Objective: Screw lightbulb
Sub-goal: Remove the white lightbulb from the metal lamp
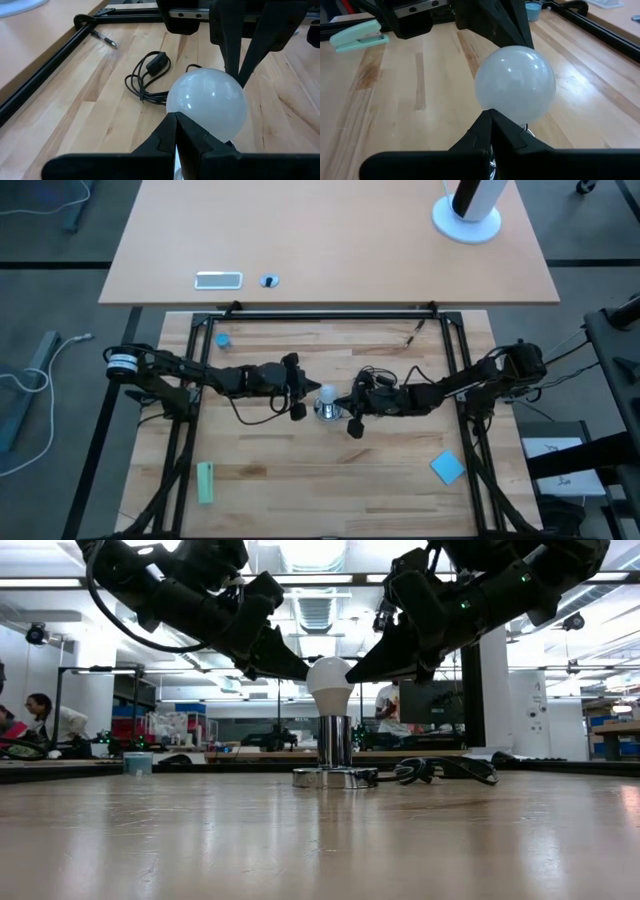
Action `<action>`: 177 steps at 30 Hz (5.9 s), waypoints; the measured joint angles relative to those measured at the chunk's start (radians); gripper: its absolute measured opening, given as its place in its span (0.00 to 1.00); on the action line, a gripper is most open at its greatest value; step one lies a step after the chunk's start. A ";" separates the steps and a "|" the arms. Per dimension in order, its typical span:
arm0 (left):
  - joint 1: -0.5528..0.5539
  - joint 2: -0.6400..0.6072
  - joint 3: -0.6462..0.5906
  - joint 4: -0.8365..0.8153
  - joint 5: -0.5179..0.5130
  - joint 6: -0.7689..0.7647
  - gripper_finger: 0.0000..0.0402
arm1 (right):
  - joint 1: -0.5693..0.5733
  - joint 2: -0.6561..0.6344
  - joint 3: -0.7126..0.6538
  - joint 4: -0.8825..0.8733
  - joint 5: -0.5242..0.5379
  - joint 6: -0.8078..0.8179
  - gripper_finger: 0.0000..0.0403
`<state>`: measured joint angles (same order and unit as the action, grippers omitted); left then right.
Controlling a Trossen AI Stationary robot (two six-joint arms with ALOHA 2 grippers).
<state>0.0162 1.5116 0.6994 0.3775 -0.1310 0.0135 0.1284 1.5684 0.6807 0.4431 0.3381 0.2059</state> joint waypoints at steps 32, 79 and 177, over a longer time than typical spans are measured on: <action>-0.012 -0.069 -0.002 -0.246 0.008 -0.056 0.00 | -0.004 -0.011 0.000 -0.115 0.039 0.065 0.00; -0.007 -0.009 -0.001 -0.016 -0.167 0.020 0.00 | -0.022 -0.042 0.000 -0.005 -0.049 -0.025 0.00; 0.000 -0.040 0.000 -0.041 -0.111 -0.033 0.00 | -0.003 -0.056 0.013 -0.032 -0.022 -0.021 0.00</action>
<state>0.0166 1.4712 0.6991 0.3360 -0.2417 -0.0190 0.1253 1.5127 0.6933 0.4111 0.3158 0.1853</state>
